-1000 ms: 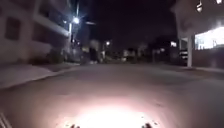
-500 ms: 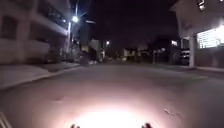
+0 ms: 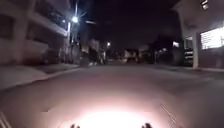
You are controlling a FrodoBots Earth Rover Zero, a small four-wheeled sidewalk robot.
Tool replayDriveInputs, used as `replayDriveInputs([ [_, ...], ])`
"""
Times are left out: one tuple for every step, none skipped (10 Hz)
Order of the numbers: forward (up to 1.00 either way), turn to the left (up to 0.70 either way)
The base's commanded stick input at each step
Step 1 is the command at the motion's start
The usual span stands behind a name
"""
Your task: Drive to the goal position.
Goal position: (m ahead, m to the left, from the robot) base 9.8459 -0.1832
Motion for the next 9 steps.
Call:
replayDriveInputs([
  [0.70,0.00],
  [0.70,0.00],
  [0.70,0.00],
  [0.70,0.00],
  [0.70,0.00],
  [0.70,0.00],
  [0.70,0.00],
  [0.70,0.00],
  [0.70,0.00],
])
